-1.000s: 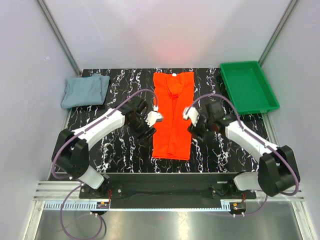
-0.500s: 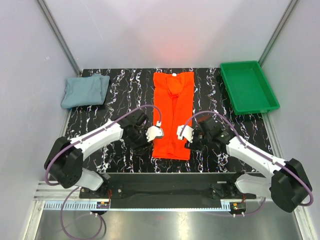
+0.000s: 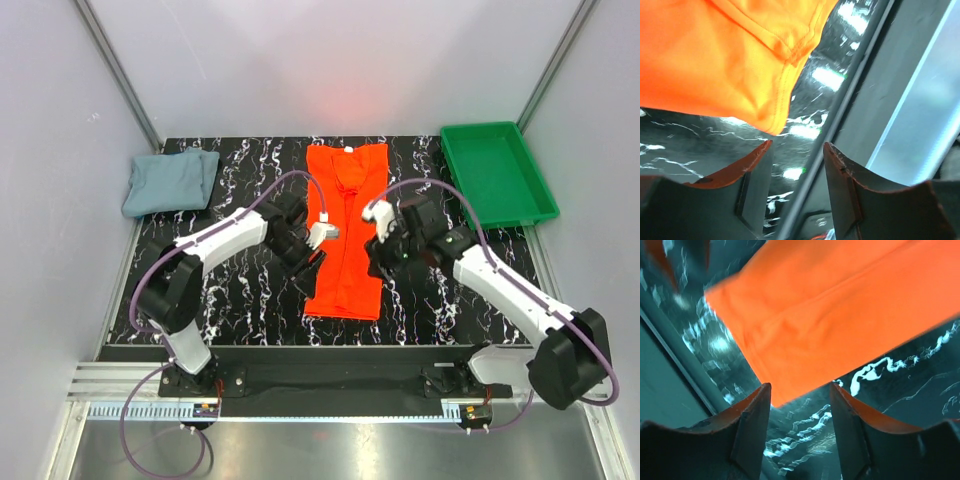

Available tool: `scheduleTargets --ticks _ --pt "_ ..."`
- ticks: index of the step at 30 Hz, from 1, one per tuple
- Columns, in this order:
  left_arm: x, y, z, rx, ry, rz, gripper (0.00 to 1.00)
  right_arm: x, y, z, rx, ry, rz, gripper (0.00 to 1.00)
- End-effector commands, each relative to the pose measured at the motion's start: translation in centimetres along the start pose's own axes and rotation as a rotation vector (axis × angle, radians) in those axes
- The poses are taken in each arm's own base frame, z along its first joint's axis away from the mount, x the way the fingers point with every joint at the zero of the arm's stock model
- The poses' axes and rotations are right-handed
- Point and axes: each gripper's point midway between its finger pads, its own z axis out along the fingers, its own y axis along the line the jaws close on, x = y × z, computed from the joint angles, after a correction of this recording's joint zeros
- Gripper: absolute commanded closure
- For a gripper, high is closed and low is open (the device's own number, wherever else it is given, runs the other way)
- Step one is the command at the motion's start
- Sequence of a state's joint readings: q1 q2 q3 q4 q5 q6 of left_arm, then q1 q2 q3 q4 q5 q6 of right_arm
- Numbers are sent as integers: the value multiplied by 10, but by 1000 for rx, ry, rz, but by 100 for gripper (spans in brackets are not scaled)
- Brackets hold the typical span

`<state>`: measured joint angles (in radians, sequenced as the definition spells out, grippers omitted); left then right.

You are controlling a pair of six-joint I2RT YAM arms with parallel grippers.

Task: Fold and stack the t-shirts
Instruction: Fold the tshirt

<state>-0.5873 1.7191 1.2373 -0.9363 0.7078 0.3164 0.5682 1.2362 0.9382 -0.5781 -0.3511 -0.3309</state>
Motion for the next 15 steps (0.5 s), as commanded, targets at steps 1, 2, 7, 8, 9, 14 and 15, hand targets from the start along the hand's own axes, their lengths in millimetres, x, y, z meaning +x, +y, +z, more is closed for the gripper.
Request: scheduleTargets --ticks 1,2,7,8,9,14,15 --pt "-15 -19 -7 90 -60 -137 51 -13 -1 -8 -31 -6 464 44" --pt "-14 -16 -6 86 -63 -153 52 -9 -4 -5 -50 7 551 44" --pt "3 6 1 18 -102 -294 51 18 -30 -4 -11 31 967 42" --pt "5 9 3 6 -107 -306 51 30 -30 -2 -3 58 1002 41" --pt "7 10 4 -7 -110 -336 50 37 -31 0 -3 72 1034 41" --pt "16 27 10 -44 -113 -388 49 67 -18 9 -72 113 1188 43" --pt "18 29 12 -38 -109 -405 49 69 -14 10 -88 119 1208 44"
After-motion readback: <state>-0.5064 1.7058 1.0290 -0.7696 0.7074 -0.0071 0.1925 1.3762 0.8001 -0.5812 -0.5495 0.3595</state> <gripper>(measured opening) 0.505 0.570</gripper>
